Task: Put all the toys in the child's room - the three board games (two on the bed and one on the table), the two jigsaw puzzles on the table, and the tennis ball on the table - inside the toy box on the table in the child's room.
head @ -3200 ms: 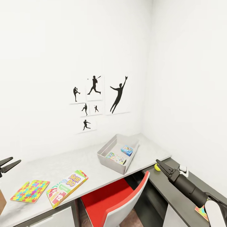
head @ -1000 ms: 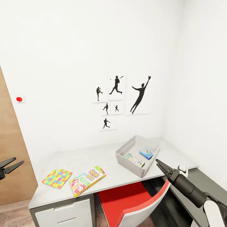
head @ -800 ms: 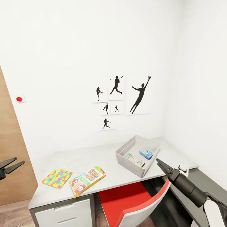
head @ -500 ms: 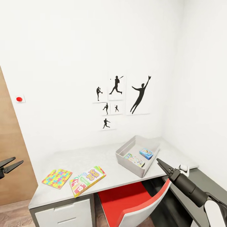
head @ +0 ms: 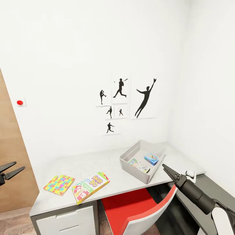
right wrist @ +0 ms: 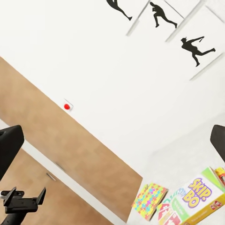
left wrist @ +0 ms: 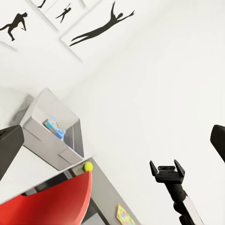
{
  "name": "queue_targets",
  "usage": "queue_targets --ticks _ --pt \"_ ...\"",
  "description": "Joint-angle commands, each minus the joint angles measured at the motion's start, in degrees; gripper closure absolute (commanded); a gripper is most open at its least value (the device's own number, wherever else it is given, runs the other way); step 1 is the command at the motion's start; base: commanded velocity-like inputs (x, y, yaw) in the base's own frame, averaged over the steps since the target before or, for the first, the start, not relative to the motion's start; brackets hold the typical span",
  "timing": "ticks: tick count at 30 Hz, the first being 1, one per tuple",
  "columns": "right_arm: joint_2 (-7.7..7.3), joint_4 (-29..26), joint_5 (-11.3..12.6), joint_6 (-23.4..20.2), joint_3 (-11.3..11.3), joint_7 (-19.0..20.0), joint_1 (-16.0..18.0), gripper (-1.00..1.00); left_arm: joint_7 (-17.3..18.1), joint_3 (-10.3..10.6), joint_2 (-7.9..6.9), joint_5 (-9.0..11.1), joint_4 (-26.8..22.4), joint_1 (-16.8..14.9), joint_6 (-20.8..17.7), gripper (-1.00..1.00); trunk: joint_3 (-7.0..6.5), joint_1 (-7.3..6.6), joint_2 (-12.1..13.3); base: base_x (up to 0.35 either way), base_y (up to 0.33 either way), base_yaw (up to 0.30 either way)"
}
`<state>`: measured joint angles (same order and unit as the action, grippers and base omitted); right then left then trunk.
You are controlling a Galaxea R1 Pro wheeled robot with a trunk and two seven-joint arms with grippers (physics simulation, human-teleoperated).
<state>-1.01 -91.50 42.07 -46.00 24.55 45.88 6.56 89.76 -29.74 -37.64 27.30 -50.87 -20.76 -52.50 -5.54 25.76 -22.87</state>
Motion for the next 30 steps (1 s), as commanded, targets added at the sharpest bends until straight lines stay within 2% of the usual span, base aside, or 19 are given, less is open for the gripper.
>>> queue_targets --ticks 1,20,30 --pt "0.03 0.01 0.12 -0.32 0.06 0.06 0.03 -1.0 0.24 0.0 -0.02 -0.11 0.01 -0.05 -0.68 -1.0 0.05 0.02 -0.04 0.0 0.0 0.0" --pt "0.24 0.09 0.12 -0.4 -0.19 -0.25 0.03 -1.0 0.24 0.04 -0.06 -0.31 -0.45 -0.24 -0.93 -1.0 1.6 0.02 -0.04 -0.004 0.0 0.0" --pt "0.22 0.1 0.12 -0.36 -0.28 -0.32 0.03 -1.0 0.24 0.04 -0.07 -0.31 -0.52 -0.25 -0.9 -1.0 2.53 0.02 -0.04 -0.174 0.029 0.0"
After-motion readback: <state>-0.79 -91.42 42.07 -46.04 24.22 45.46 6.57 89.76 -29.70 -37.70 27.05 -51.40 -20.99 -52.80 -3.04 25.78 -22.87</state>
